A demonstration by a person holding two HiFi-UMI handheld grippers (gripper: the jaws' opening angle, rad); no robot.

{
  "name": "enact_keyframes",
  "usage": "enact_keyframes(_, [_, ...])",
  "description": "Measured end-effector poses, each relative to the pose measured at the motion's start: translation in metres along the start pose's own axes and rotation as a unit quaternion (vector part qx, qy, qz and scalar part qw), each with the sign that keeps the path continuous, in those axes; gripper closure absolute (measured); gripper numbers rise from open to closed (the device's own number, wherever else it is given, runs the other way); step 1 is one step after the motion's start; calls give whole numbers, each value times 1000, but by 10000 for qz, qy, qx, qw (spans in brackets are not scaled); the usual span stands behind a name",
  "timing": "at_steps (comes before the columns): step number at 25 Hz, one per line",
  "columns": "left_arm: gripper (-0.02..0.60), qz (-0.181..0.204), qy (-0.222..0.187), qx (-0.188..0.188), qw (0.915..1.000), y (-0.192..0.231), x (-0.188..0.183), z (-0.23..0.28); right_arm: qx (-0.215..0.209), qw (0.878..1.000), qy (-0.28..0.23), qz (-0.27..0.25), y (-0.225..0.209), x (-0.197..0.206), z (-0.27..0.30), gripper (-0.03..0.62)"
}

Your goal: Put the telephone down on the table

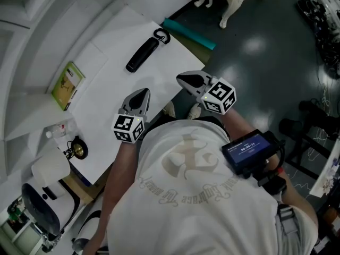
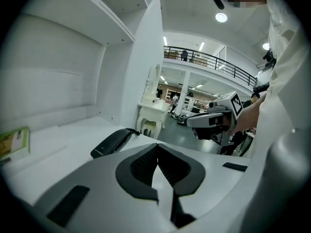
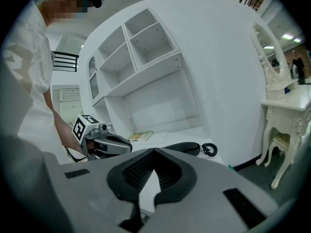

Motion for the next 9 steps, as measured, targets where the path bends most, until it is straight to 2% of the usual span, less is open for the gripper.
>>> enact_keyframes(9, [569, 36, 29, 37, 10000, -1, -2, 4, 41, 10000, 9, 4, -3, -1, -1, 579])
Point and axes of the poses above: the fingertips, and each gripper's own axes: z forward along the fingers, y to its left, x out of its underside, the point moved 3 cm from there along -z, backward along the fingers, and after that the axes turned 15 degrees about -z, right-handed, at the moved point
